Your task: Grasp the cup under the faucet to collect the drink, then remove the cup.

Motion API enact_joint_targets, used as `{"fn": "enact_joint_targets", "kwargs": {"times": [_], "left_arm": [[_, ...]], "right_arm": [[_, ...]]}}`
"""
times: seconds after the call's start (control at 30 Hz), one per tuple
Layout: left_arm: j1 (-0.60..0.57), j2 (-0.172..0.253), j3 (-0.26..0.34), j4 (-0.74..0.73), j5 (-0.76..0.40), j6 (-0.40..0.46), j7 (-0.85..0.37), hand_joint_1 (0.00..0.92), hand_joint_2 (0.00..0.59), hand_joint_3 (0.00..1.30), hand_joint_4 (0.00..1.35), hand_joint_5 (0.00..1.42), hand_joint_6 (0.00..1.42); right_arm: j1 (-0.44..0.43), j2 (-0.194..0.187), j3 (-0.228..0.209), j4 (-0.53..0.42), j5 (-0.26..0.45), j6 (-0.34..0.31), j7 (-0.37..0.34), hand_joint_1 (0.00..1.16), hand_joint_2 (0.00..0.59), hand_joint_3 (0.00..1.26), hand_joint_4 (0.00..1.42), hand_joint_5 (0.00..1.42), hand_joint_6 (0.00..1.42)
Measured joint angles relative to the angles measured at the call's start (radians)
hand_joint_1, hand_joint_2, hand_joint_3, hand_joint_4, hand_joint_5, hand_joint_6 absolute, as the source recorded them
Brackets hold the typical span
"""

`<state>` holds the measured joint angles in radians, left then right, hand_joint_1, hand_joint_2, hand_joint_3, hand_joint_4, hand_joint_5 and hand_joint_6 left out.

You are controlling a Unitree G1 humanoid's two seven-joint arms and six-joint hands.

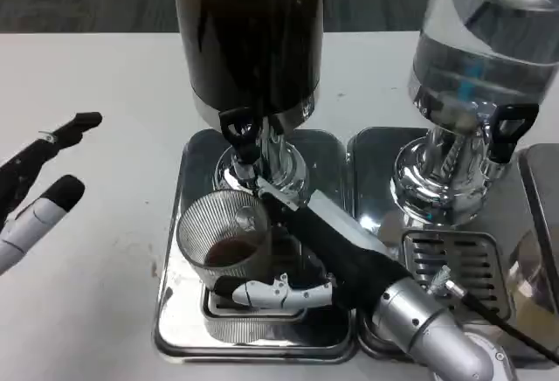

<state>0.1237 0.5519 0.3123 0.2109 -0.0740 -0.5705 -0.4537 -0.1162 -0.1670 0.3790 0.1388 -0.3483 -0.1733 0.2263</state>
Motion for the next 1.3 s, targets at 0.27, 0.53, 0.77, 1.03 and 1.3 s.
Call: {"fn": "enact_joint_targets", "kwargs": {"times": [0.27, 0.53, 0.77, 1.03, 1.3], "left_arm": [[0.0, 0.0, 0.0, 0.0, 0.0, 0.0, 0.0, 0.0, 0.102, 0.18, 0.11, 0.1, 0.04], [0.0, 0.0, 0.0, 0.0, -0.001, 0.0, 0.0, 0.0, 0.113, 0.17, 0.11, 0.1, 0.05], [0.005, 0.001, 0.0, 0.0, -0.001, 0.001, 0.0, 0.0, 0.123, 0.17, 0.11, 0.1, 0.06], [0.005, 0.009, 0.0, 0.0, -0.002, 0.002, 0.0, 0.0, 0.131, 0.17, 0.11, 0.1, 0.06], [0.005, 0.009, -0.001, 0.0, -0.002, 0.002, 0.0, 0.0, 0.138, 0.17, 0.11, 0.1, 0.06]], "right_arm": [[0.0, 0.001, 0.007, 0.0, -0.031, 0.01, -0.027, 0.69, 0.181, 0.0, 0.0, 0.0, 0.09], [0.006, 0.013, 0.016, -0.001, -0.044, 0.012, -0.057, 0.69, 0.182, 0.08, 0.03, 0.11, 0.18], [0.019, 0.028, 0.025, -0.001, -0.062, 0.012, -0.107, 0.7, 0.187, 0.18, 0.16, 0.23, 0.3], [0.042, 0.04, 0.037, -0.002, -0.105, -0.008, -0.175, 0.7, 0.195, 0.25, 0.25, 0.33, 0.4], [0.064, 0.042, 0.033, -0.001, -0.106, -0.023, -0.215, 0.72, 0.2, 0.3, 0.33, 0.4, 0.47]]}}
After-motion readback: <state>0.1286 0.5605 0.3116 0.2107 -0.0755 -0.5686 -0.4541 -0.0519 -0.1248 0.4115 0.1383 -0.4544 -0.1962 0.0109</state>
